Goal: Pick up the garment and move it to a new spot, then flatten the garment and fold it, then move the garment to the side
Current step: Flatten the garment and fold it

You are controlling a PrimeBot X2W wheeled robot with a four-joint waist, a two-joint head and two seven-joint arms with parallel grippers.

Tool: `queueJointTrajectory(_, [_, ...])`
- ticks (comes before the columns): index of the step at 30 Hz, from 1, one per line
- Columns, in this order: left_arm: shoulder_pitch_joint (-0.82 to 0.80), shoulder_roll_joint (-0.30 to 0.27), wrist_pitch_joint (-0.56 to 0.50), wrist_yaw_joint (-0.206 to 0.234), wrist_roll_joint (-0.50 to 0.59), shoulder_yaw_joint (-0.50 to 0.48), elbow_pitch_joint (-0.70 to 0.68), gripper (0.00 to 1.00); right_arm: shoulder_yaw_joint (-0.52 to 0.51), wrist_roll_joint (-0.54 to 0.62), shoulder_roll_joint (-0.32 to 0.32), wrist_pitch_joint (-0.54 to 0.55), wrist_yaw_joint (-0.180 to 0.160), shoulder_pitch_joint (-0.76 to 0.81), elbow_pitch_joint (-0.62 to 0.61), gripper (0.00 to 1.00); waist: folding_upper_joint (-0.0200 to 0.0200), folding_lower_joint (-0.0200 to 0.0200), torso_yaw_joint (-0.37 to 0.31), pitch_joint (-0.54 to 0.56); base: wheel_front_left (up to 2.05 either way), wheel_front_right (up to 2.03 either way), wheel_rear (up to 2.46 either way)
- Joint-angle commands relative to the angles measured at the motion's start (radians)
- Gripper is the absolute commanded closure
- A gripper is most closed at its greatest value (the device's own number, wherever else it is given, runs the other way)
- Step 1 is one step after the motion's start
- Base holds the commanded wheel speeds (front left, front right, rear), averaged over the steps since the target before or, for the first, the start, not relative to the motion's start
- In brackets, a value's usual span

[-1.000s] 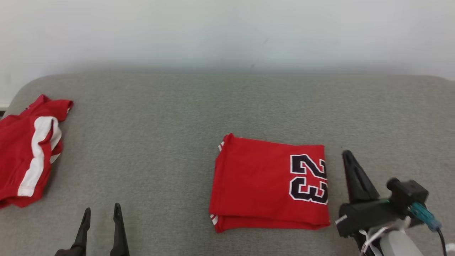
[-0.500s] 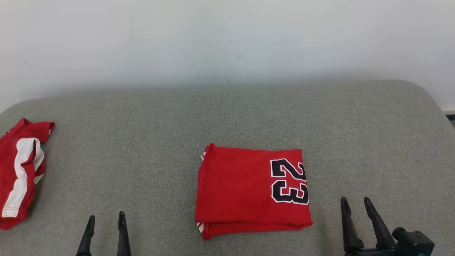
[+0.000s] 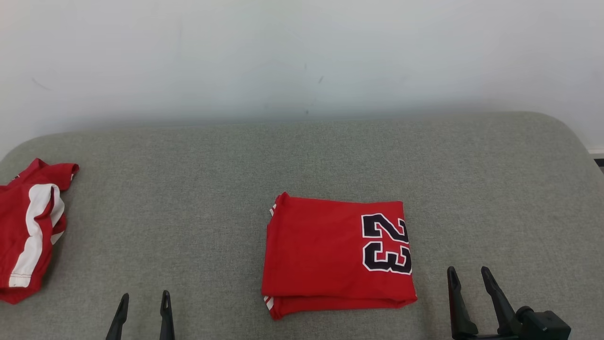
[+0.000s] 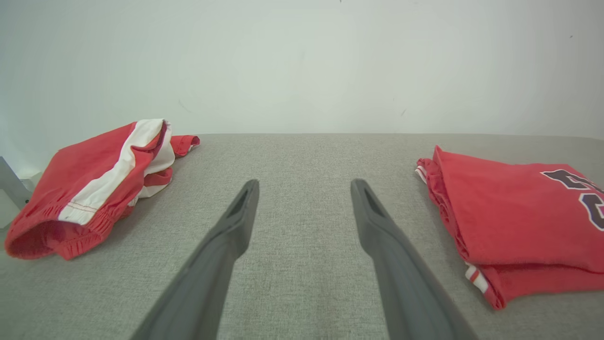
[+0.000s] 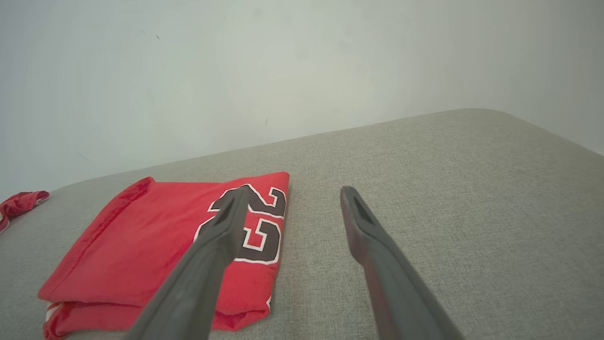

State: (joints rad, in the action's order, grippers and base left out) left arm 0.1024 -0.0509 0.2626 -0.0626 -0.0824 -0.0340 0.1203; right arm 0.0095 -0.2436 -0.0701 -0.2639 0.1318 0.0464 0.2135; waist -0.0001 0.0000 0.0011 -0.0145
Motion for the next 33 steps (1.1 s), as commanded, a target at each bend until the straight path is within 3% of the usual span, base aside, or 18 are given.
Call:
queueJointTrajectory(1, [0.015, 0.001, 0.003, -0.004, 0.010, -0.004, -0.003, 0.00, -0.006, 0.007, 0.005, -0.001, -0.003, 0.009, 0.002, 0.00, 0.0001, 0.0000, 0.003, 0.001, 0.00, 0.00, 0.00])
queueJointTrajectory(33, [0.006, 0.001, 0.003, -0.012, 0.018, -0.021, 0.016, 0.00, 0.020, 0.046, 0.008, -0.001, -0.003, -0.006, 0.011, 0.00, 0.0001, 0.0000, 0.015, 0.006, 0.00, 0.00, 0.00])
